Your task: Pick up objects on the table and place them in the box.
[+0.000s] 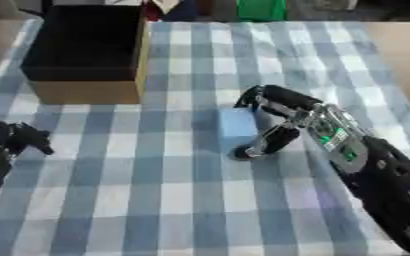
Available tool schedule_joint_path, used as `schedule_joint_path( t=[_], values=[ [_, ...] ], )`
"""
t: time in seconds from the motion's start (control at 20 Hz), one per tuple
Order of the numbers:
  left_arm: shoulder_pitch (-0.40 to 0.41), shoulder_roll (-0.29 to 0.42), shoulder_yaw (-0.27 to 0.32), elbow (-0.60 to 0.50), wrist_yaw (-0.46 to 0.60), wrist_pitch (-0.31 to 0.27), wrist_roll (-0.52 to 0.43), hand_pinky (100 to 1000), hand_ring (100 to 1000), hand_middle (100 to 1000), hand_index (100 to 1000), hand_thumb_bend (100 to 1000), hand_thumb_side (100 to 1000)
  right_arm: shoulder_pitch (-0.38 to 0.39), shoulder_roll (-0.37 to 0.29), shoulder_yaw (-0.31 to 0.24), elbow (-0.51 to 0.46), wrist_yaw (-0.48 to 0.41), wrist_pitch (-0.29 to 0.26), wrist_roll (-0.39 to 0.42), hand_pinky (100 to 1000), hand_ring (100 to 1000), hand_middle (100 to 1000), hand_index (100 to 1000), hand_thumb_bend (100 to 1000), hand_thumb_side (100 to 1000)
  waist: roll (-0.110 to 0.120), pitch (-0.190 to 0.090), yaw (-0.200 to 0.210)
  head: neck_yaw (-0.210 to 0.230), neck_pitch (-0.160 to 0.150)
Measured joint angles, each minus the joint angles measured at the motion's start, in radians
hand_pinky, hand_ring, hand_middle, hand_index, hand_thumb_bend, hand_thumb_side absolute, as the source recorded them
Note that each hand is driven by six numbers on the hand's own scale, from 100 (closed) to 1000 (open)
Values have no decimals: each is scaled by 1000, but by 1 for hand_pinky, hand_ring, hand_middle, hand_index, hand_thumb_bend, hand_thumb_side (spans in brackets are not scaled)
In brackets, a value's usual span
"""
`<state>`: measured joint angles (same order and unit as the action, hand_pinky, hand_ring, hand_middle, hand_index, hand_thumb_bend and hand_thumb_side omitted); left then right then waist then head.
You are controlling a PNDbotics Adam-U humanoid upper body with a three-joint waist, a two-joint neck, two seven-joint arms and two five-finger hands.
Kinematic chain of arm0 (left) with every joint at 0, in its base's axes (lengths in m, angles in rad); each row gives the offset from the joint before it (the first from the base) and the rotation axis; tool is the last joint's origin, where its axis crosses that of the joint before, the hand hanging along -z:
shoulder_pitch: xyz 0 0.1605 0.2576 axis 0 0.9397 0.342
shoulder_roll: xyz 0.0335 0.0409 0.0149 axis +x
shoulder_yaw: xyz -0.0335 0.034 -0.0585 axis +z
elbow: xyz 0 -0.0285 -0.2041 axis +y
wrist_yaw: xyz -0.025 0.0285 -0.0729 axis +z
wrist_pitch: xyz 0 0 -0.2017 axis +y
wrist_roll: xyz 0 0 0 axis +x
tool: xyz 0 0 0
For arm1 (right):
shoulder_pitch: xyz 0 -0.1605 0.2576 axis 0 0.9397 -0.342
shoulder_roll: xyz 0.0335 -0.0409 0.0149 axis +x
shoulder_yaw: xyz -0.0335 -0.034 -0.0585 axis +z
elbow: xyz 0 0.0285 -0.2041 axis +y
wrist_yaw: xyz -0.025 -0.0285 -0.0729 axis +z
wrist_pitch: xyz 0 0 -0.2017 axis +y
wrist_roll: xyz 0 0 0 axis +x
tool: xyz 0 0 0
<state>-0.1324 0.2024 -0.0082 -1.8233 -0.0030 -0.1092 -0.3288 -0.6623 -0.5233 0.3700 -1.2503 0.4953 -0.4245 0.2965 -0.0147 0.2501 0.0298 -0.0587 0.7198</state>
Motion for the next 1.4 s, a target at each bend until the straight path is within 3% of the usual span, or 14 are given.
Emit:
schedule_joint_path(
  t=[0.35,0.9,1.4],
  values=[
    [0,0,0,0,0,0,0,888,537,521,548,187,944,-1,-6,0,-29,-23,3,-38,621,685,450,611,520,234,-3,-2,-2,0,0],
    [3,0,0,6,0,0,0,888,535,521,547,186,941,-46,-95,6,-197,-149,34,-29,623,675,447,604,500,195,-13,-14,0,5,0],
    [-6,1,-14,6,9,2,-15,887,533,521,547,186,933,-146,-149,-32,-253,-253,89,-37,625,661,449,602,484,142,-28,-17,48,2,-10]
  ],
)
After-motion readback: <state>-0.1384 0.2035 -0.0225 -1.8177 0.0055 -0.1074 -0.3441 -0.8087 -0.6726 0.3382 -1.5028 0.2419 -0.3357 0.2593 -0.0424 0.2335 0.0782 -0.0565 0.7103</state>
